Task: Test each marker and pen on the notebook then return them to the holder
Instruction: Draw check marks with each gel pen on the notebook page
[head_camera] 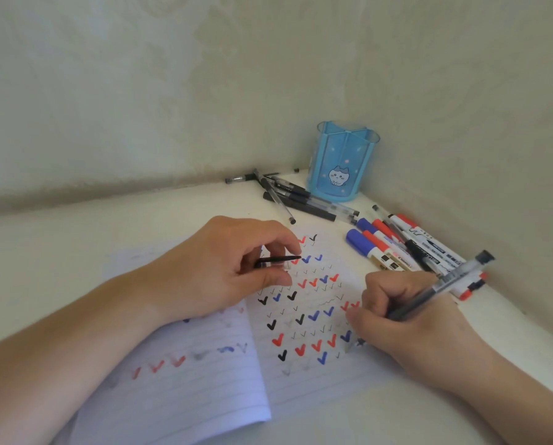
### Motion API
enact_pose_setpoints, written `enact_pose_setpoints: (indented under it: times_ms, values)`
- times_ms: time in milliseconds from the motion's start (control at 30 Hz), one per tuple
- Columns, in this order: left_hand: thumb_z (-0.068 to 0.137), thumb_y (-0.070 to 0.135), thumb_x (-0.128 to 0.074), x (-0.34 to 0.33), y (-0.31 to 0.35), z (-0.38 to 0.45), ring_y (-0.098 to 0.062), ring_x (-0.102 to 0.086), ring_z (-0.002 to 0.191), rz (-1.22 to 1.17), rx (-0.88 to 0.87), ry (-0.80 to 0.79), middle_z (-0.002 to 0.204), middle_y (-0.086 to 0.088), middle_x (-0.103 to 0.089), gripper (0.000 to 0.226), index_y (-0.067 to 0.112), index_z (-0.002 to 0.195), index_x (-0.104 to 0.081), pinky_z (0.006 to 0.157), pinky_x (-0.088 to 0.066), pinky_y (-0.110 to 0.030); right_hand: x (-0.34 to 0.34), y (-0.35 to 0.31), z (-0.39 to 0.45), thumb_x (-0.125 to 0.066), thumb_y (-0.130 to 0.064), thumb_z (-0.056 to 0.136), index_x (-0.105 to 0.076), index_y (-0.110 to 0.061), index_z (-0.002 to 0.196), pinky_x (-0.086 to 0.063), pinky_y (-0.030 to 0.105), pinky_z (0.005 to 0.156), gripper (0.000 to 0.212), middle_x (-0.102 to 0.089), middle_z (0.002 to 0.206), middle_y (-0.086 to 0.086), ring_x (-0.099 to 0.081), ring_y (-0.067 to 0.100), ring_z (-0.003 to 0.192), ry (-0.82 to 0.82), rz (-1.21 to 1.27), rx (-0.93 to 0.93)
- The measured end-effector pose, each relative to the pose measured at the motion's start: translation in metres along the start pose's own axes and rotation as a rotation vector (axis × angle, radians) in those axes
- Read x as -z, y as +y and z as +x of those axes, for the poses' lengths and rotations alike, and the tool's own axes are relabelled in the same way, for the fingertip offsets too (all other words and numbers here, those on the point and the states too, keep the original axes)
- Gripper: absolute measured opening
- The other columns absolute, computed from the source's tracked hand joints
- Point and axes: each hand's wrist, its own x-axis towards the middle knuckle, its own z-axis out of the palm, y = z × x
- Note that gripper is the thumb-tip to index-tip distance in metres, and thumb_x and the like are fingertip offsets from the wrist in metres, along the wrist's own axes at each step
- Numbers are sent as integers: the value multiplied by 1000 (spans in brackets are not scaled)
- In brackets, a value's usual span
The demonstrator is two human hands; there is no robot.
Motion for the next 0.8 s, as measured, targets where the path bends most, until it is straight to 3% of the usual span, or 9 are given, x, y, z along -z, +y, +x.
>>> enact_pose_setpoints:
  times_ms: [100, 300, 433, 567, 633, 700, 800]
  values:
    - [77, 36, -78, -2, -5, 0, -11, -56, 64, -11, -1, 7, 79, 25, -63, 26, 37, 100, -64, 62, -44, -11, 0, 1, 0, -65, -25, 69, -39, -8, 51, -28, 23, 44, 35, -41, 50, 20, -32, 16, 46, -21, -33, 11]
    - [78, 35, -77, -4, -9, 0, -12, -58, 68, 7, -34, 19, 78, 23, -60, 22, 34, 98, -67, 63, -48, -23, 0, 1, 1, -61, -30, 65, -39, -8, 52, -32, 26, 45, 33, -42, 52, 23, -35, 28, 47, -17, -31, -8]
    - [79, 34, -75, -4, -9, 0, -11, -58, 68, 11, -60, 18, 78, 21, -60, 20, 30, 98, -69, 63, -48, -23, 1, -1, 2, -65, -16, 72, -39, -11, 51, -31, 20, 46, 34, -40, 47, 13, -33, 12, 46, -3, 8, -9]
    - [85, 41, -70, -3, -8, -1, -7, -56, 67, 9, -75, 31, 81, 16, -63, 20, 27, 100, -69, 63, -45, -15, 2, -9, 7, -88, -45, 55, -52, -19, 56, -25, 14, 40, 45, -41, 43, -2, -28, 10, 38, 74, 312, -45]
    - [86, 46, -67, -2, -7, -2, -4, -56, 66, 0, -53, 41, 78, 17, -63, 20, 32, 100, -67, 61, -41, -9, 4, -12, 10, -91, -48, 45, -60, -19, 60, -27, 13, 40, 46, -49, 46, 1, -35, 12, 38, 85, 499, -25]
    - [85, 46, -67, -2, -6, -3, -4, -56, 65, -22, -22, 39, 74, 18, -61, 19, 33, 99, -65, 60, -40, -7, 8, -13, 10, -87, -36, 49, -71, -16, 72, -30, 16, 40, 34, -64, 59, 12, -49, 22, 43, 34, 562, 11]
    - [87, 47, -63, -2, -3, -3, -6, -57, 68, -32, -16, 21, 76, 16, -61, 18, 36, 102, -62, 61, -43, -13, 10, -13, 9, -64, -24, 62, -74, -15, 81, -29, 22, 40, 24, -69, 72, 22, -55, 32, 45, 13, 588, 27]
